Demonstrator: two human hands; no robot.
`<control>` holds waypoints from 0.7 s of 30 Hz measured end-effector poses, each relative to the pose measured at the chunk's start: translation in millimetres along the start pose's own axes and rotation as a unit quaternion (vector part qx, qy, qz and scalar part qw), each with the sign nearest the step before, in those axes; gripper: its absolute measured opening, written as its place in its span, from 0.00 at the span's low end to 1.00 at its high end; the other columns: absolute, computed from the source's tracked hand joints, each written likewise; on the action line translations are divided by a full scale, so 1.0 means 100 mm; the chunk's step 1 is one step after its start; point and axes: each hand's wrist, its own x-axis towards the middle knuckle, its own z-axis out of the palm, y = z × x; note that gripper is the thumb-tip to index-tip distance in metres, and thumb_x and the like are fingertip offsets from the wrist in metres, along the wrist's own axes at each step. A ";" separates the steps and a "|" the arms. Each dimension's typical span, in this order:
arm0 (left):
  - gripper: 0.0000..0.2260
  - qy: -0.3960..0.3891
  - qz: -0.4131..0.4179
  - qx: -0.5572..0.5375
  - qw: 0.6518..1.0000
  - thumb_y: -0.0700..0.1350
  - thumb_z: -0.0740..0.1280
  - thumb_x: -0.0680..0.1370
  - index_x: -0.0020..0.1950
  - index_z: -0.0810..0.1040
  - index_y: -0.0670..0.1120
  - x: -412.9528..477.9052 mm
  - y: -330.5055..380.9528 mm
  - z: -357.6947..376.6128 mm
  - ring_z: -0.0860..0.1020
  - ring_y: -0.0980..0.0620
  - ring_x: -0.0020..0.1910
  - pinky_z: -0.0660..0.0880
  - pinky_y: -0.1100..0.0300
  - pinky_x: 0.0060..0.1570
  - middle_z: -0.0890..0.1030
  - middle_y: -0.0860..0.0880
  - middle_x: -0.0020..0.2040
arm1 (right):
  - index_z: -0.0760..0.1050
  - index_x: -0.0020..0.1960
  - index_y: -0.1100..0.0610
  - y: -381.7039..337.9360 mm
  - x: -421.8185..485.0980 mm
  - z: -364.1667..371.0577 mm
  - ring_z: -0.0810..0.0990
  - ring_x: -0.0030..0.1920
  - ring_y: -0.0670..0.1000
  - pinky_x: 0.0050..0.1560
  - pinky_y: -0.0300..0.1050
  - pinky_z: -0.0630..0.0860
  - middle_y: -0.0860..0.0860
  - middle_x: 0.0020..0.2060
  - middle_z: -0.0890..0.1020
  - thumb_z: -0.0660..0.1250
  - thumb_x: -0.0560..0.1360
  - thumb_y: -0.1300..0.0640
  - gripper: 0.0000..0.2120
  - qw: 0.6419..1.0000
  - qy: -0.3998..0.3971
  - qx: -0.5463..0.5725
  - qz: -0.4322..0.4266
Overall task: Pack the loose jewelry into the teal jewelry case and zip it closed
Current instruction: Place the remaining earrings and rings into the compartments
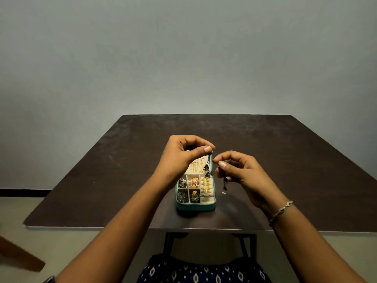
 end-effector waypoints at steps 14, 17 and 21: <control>0.05 0.025 0.001 -0.017 1.000 0.33 0.67 0.73 0.43 0.82 0.40 -0.17 -0.06 -0.23 0.81 0.57 0.40 0.76 0.66 0.41 0.83 0.49 0.38 | 0.78 0.41 0.59 0.00 0.08 0.46 0.79 0.42 0.49 0.46 0.45 0.76 0.52 0.37 0.80 0.68 0.71 0.66 0.03 0.995 -0.040 -0.009 -0.090; 0.05 0.035 -0.004 -0.005 0.999 0.33 0.67 0.73 0.42 0.82 0.41 -0.17 -0.08 -0.27 0.80 0.58 0.38 0.77 0.66 0.40 0.83 0.50 0.37 | 0.77 0.42 0.60 0.02 0.08 0.47 0.79 0.41 0.51 0.46 0.47 0.76 0.55 0.37 0.79 0.69 0.70 0.65 0.02 0.997 -0.043 -0.003 -0.070; 0.04 0.047 -0.013 0.010 0.999 0.35 0.67 0.74 0.43 0.81 0.41 -0.16 -0.11 -0.32 0.81 0.54 0.38 0.78 0.62 0.42 0.82 0.46 0.37 | 0.78 0.42 0.57 0.05 0.08 0.46 0.79 0.42 0.49 0.46 0.43 0.77 0.52 0.38 0.81 0.69 0.70 0.67 0.06 0.998 -0.043 -0.006 -0.040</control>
